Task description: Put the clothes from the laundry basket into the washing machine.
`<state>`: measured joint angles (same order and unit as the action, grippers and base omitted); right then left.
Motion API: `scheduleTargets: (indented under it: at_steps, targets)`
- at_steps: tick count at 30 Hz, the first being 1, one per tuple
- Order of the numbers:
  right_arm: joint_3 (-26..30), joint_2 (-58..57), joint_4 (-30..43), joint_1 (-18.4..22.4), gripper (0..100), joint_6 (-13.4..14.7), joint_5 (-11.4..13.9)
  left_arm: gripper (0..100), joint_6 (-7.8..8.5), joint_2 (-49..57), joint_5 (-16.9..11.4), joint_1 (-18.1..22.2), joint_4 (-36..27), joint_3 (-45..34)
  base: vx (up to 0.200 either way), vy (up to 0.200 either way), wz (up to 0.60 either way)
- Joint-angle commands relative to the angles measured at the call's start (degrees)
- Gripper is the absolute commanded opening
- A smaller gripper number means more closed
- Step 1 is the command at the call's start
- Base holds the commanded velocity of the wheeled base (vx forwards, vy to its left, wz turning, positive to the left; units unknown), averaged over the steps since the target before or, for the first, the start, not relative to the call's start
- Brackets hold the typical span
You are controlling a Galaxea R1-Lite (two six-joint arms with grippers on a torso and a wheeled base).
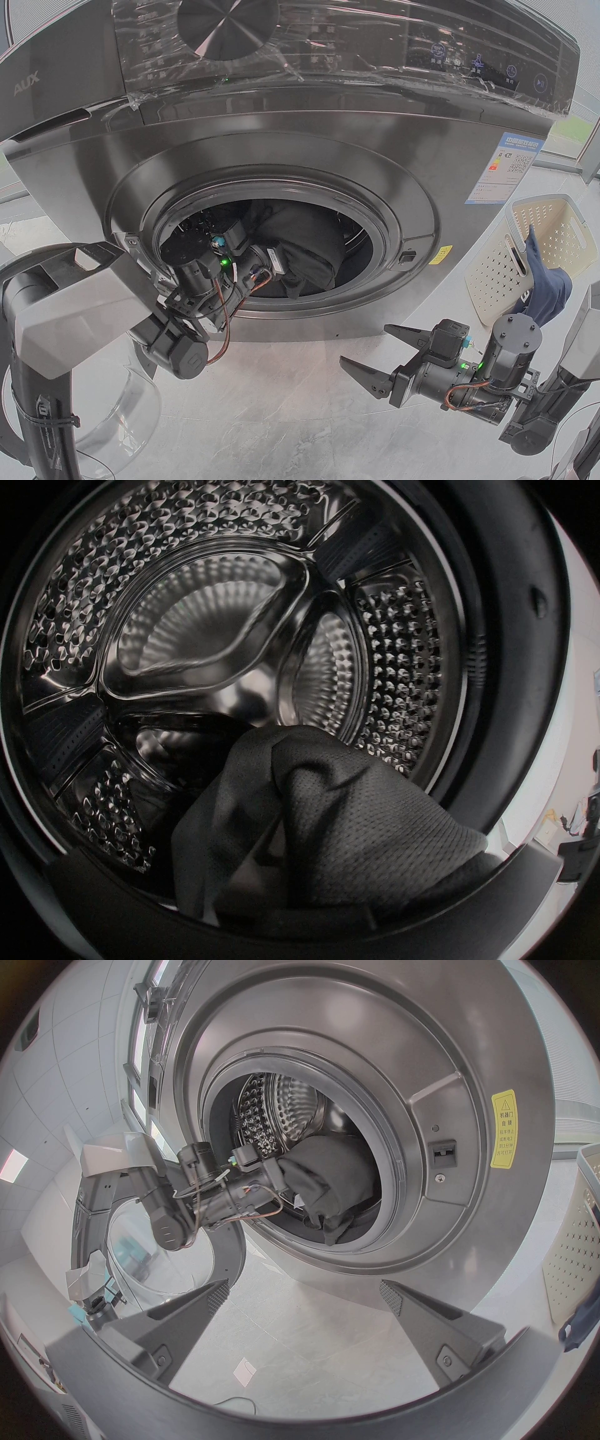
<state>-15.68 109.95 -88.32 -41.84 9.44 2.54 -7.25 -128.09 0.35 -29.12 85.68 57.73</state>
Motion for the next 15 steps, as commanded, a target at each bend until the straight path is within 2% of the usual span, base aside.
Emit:
scheduleTargets:
  at_steps: [1,10,15]
  targets:
    - [0.0,0.2,0.0,-0.2,100,0.1,0.0,0,-0.04,-4.8,1.1,1.8,-2.9,7.7,0.0,0.0,0.0]
    - [0.0,0.2,0.0,-0.4,100,0.1,-0.1,0,-0.04,-8.3,2.5,3.5,-8.8,18.8,0.0,0.0,0.0]
    - [0.0,0.2,0.0,-0.6,100,0.1,-0.1,0,-0.39,-8.3,3.1,5.0,-14.2,26.3,0.0,0.0,0.0]
